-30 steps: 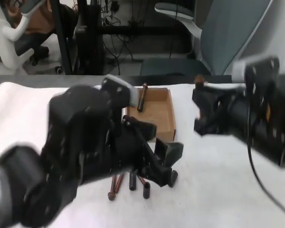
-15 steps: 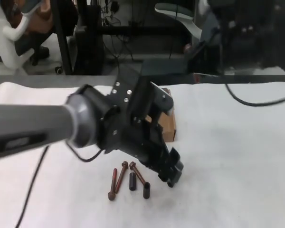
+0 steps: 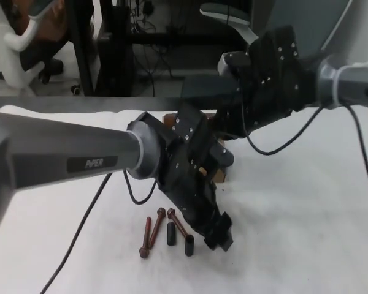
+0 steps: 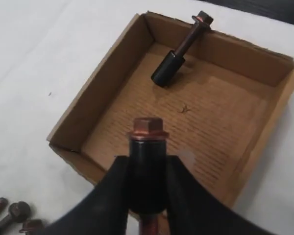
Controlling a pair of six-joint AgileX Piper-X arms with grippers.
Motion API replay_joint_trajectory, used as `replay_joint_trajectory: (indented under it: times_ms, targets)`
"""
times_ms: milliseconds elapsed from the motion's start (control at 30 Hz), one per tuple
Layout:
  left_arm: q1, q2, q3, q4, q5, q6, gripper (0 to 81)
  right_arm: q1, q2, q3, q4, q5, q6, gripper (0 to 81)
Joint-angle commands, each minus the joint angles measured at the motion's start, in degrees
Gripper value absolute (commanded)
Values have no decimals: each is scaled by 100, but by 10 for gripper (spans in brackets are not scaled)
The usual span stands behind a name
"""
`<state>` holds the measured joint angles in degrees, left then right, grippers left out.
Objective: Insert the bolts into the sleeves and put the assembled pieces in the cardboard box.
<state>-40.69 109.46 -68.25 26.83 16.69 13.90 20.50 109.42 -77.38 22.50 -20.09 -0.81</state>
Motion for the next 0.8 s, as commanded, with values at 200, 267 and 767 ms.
replay_joint_trajectory:
  times_ms: [200, 267, 767]
  targets:
    - [-53, 77, -104, 88, -115, 296, 686, -18, 613, -499, 185, -462, 81, 3]
    - [-124, 77, -104, 88, -115, 452, 682, -18, 678, -607, 158, -433, 81, 38]
    - [-323, 359, -116, -221, -502, 448, 682, -18, 312, -821, 119, -299, 119, 647]
